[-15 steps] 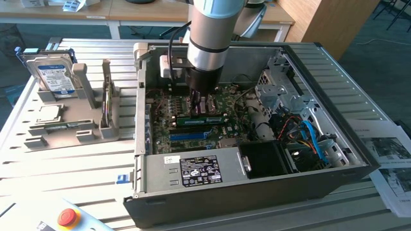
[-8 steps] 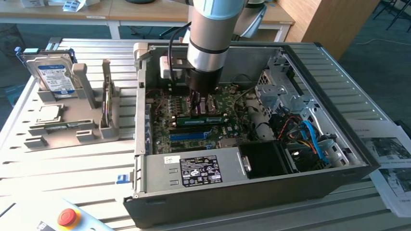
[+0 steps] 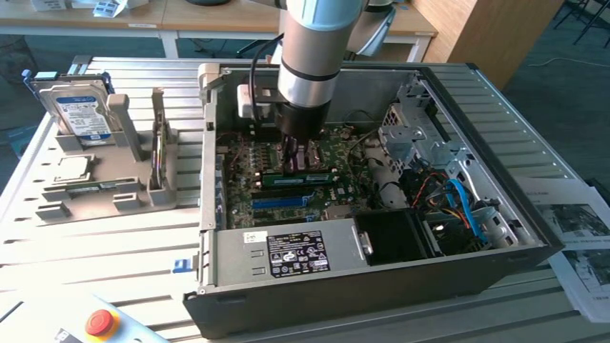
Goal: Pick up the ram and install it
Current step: 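Press down the ram until it locks into place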
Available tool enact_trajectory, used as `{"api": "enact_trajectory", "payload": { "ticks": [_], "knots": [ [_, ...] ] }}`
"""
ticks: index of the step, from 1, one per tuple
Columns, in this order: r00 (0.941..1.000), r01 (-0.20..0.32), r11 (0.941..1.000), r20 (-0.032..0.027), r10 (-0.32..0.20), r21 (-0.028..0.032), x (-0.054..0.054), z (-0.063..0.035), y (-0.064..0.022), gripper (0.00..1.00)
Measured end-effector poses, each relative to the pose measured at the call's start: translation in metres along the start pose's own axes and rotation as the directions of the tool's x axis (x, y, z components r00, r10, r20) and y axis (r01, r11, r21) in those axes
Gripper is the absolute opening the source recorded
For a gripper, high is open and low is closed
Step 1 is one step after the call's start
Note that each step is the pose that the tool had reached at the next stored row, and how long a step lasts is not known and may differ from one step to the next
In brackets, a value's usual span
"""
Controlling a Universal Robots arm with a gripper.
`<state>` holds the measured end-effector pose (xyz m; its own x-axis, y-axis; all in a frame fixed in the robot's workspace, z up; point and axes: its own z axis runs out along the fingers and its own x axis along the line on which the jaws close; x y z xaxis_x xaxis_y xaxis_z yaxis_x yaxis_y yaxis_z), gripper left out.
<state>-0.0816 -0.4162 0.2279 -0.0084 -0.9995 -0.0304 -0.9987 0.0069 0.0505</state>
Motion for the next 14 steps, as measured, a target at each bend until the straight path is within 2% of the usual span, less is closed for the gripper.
{"api": "enact_trajectory", "payload": {
  "ticks": [14],
  "knots": [
    [1.0, 0.0, 1.0, -0.0003, 0.0, -0.0002, 0.0001, 0.0035, -0.0001, 0.1]
  ]
}}
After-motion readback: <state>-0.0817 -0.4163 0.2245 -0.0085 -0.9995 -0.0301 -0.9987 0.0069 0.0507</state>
